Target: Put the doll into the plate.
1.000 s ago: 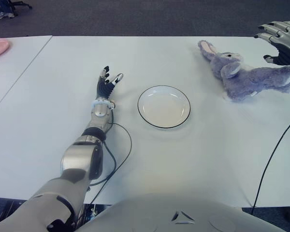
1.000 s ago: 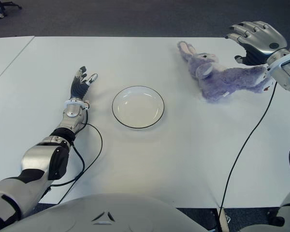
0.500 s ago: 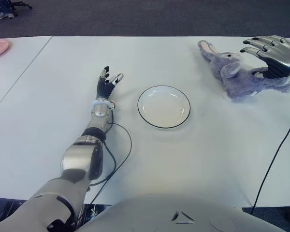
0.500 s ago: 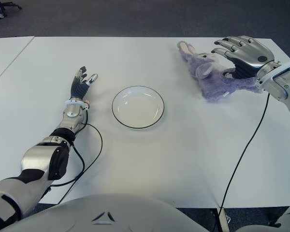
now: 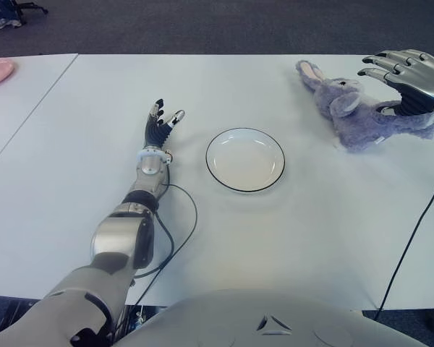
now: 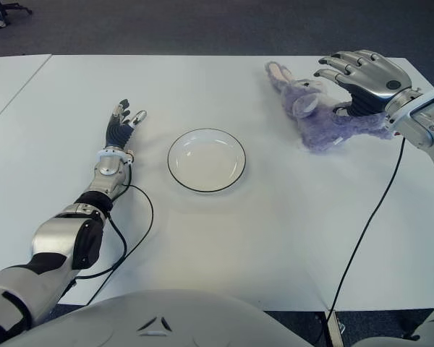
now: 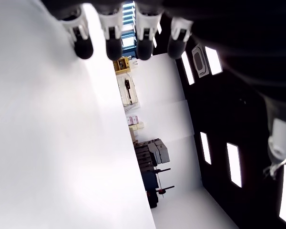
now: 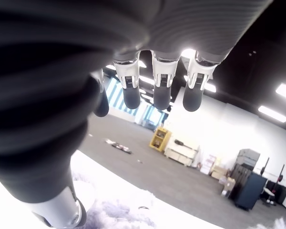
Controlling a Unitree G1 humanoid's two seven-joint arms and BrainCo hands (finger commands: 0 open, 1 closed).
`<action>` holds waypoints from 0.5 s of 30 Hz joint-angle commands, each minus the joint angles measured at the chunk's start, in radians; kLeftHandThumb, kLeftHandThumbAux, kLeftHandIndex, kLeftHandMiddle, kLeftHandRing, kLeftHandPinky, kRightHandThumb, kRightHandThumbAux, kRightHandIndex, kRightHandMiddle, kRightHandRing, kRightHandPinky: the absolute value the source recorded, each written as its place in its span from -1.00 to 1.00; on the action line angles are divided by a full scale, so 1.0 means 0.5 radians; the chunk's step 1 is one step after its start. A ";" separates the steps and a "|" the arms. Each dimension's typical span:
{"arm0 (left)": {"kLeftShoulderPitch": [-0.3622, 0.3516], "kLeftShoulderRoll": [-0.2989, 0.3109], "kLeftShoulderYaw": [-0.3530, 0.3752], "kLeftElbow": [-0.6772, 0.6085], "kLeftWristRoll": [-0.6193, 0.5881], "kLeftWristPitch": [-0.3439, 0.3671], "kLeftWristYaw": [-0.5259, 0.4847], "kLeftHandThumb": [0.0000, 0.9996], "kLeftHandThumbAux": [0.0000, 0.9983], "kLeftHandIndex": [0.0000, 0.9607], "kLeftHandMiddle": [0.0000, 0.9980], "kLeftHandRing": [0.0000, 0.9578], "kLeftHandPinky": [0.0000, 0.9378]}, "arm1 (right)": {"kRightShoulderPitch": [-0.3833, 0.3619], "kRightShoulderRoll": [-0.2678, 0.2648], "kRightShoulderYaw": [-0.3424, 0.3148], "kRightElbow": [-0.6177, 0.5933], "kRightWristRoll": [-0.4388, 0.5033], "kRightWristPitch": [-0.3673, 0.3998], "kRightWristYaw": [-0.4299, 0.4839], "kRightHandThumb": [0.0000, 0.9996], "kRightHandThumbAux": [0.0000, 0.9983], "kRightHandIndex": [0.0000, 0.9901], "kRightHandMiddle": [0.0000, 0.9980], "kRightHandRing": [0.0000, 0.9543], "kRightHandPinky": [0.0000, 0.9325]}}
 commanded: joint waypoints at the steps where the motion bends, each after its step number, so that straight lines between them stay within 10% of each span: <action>1: 0.361 -0.102 -0.036 0.247 0.043 0.242 0.004 -1.00 0.01 -0.95 -0.87 -0.89 -0.89 | 0.069 0.019 -0.034 -0.053 0.031 -0.038 0.080 -0.43 0.59 -0.80 -0.93 -0.89 -0.76; 15: 0.357 -0.115 -0.023 0.245 0.038 0.234 -0.007 -1.00 -0.01 -0.96 -0.89 -0.90 -0.89 | 0.224 0.098 -0.029 0.013 0.017 0.041 0.161 -0.38 0.58 -0.82 -0.94 -0.89 -0.76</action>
